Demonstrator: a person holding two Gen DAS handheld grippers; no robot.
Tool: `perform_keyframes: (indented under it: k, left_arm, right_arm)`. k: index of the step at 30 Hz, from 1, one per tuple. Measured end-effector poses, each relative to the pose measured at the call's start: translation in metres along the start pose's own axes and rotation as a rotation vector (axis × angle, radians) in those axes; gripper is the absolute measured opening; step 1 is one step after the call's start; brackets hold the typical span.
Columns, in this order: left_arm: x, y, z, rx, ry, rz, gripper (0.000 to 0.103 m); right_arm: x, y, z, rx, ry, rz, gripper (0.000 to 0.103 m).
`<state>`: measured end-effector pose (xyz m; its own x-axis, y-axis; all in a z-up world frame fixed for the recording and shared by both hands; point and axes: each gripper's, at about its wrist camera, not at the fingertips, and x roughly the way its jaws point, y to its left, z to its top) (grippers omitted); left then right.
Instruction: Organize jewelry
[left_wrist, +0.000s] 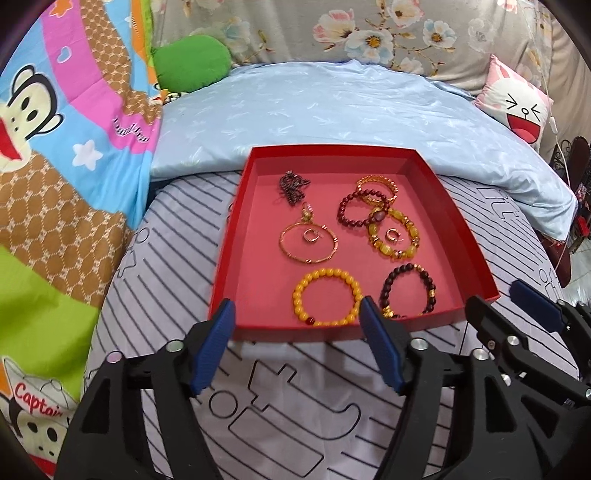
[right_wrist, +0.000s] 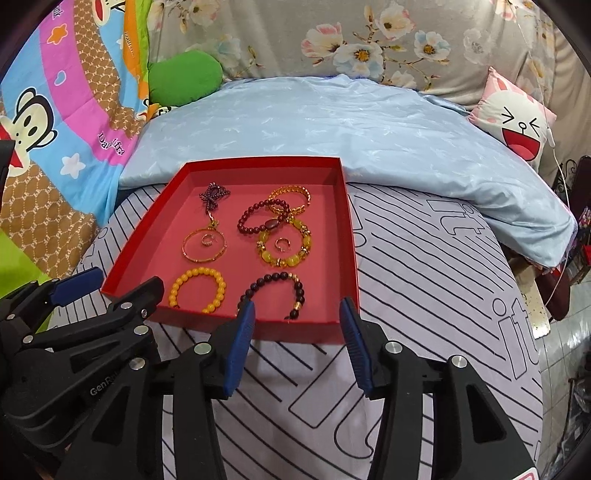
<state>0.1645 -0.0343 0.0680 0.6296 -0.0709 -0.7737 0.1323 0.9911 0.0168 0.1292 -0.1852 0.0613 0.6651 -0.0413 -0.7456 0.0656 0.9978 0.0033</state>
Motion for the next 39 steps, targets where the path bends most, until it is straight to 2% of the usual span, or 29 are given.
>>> perform_keyframes:
  k: [3, 7, 12, 21, 26, 31, 34, 35, 39]
  left_arm:
    - [-0.004, 0.003, -0.006, -0.012, -0.002, 0.005, 0.073]
    - [-0.009, 0.006, -0.012, -0.014, -0.002, 0.015, 0.077]
    - [-0.013, 0.009, -0.018, -0.026, -0.003, 0.021, 0.083]
    - [-0.017, 0.009, -0.027, -0.026, 0.001, 0.029, 0.084]
    - [-0.015, 0.01, -0.031, -0.031, 0.019, 0.015, 0.085]
    - [-0.014, 0.014, -0.033, -0.054, 0.015, 0.026, 0.092]
    - [-0.014, 0.016, -0.034, -0.066, 0.017, 0.034, 0.094]
    - [-0.013, 0.018, -0.035, -0.07, 0.017, 0.04, 0.094]
    - [-0.013, 0.019, -0.036, -0.084, 0.021, 0.045, 0.094]
  right_arm:
    - [-0.005, -0.002, -0.005, 0.007, -0.01, -0.012, 0.058]
    - [-0.01, -0.003, -0.012, 0.009, -0.018, -0.025, 0.063]
    - [-0.017, -0.005, -0.018, 0.006, -0.04, -0.048, 0.074]
    - [-0.019, -0.012, -0.027, 0.043, -0.018, -0.038, 0.083]
    - [-0.018, -0.013, -0.031, 0.049, 0.003, -0.031, 0.084]
    - [-0.02, -0.014, -0.033, 0.051, -0.014, -0.034, 0.085]
    - [-0.021, -0.012, -0.034, 0.04, -0.033, -0.043, 0.092]
    - [-0.021, -0.012, -0.034, 0.04, -0.034, -0.045, 0.097]
    - [-0.02, -0.012, -0.035, 0.046, -0.03, -0.039, 0.096]
